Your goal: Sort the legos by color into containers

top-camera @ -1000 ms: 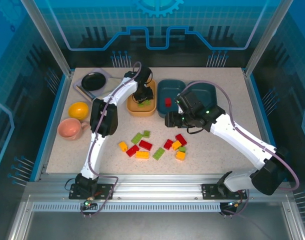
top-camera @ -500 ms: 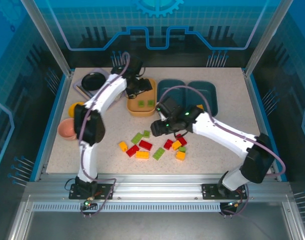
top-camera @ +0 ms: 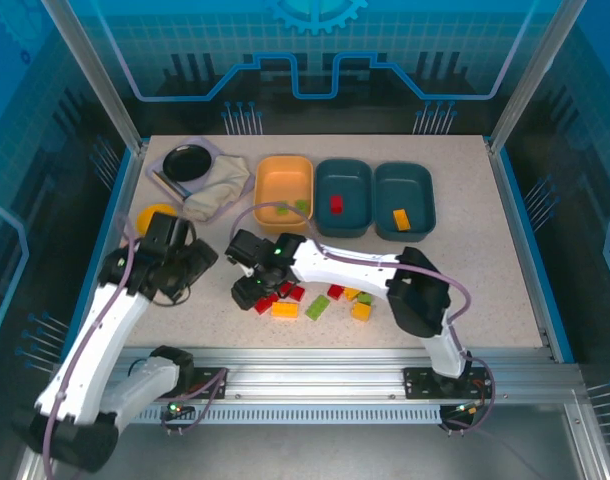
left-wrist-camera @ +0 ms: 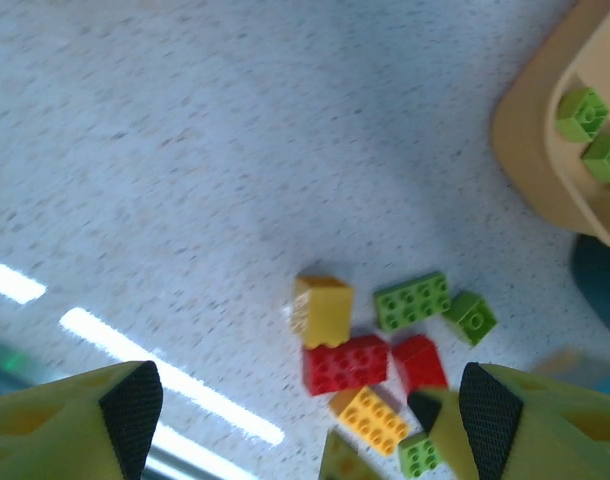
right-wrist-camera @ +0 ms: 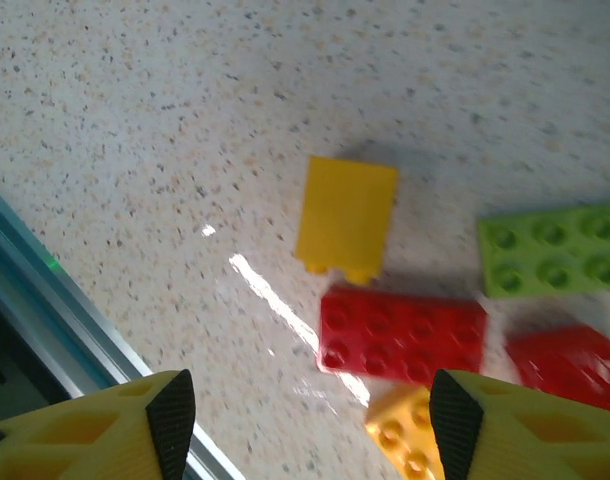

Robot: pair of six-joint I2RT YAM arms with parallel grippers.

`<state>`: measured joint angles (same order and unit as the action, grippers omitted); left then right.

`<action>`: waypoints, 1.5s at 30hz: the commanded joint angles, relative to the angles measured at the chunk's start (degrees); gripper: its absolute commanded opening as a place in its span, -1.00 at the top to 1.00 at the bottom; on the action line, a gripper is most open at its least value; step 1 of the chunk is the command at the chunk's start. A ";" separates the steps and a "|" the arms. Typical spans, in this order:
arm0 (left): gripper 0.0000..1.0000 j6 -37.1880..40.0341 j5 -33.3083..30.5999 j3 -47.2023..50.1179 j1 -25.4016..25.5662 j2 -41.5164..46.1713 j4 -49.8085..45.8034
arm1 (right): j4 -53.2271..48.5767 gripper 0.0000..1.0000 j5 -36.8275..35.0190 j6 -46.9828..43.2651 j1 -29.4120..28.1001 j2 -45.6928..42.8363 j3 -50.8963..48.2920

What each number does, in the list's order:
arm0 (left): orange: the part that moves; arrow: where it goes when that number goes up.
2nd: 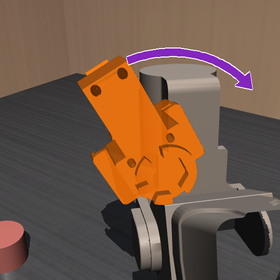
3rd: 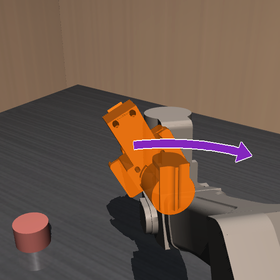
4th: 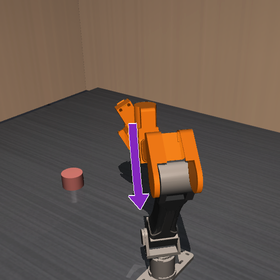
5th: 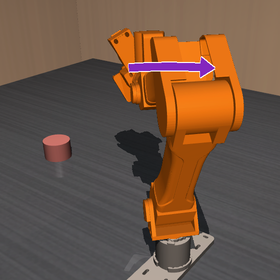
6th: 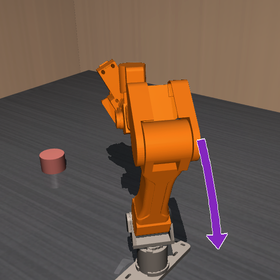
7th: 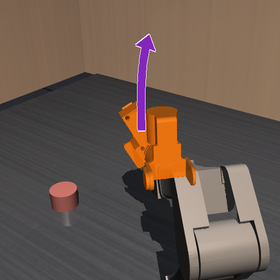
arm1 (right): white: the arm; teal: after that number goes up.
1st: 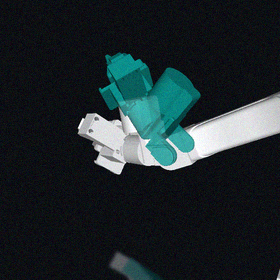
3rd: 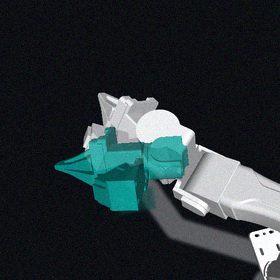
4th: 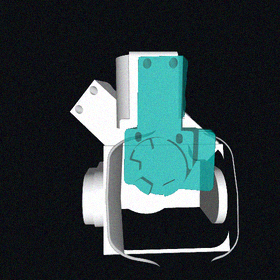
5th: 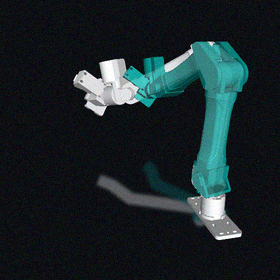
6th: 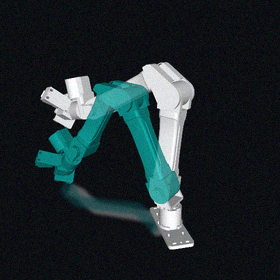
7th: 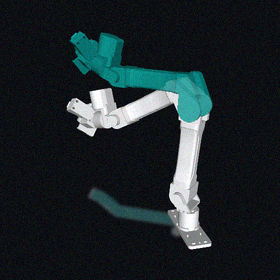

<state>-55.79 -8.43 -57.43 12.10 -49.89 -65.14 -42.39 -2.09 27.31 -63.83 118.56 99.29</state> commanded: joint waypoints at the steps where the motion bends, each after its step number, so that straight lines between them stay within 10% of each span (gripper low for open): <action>1: -0.64 -4.16 -2.55 1.26 0.03 6.61 -6.27 | -3.10 -0.36 0.90 -0.90 -0.65 5.20 6.51; 13: -0.66 -3.82 -3.21 -1.63 0.01 12.36 -12.80 | -10.94 -0.30 -3.14 -0.23 0.18 19.48 19.77; 20: -0.66 -2.33 -1.96 -1.81 0.03 12.36 -10.68 | -12.13 0.28 -5.23 -0.23 0.37 22.21 22.80; 27: -0.66 3.64 12.68 1.93 0.03 11.28 5.97 | -11.75 0.40 -10.77 0.16 3.42 9.38 18.73; 36: -0.66 5.43 19.92 -1.27 6.72 -2.65 23.96 | -9.24 0.38 -11.36 -1.15 28.20 -14.05 -3.60; 45: -0.65 4.02 16.95 -7.47 16.27 -18.82 32.80 | -9.70 0.38 -6.21 -3.21 50.90 -6.64 -0.42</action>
<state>-52.14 8.86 -61.78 26.96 -66.30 -36.82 -50.43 -11.49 25.41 -15.53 107.11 96.23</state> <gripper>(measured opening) 0.826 0.341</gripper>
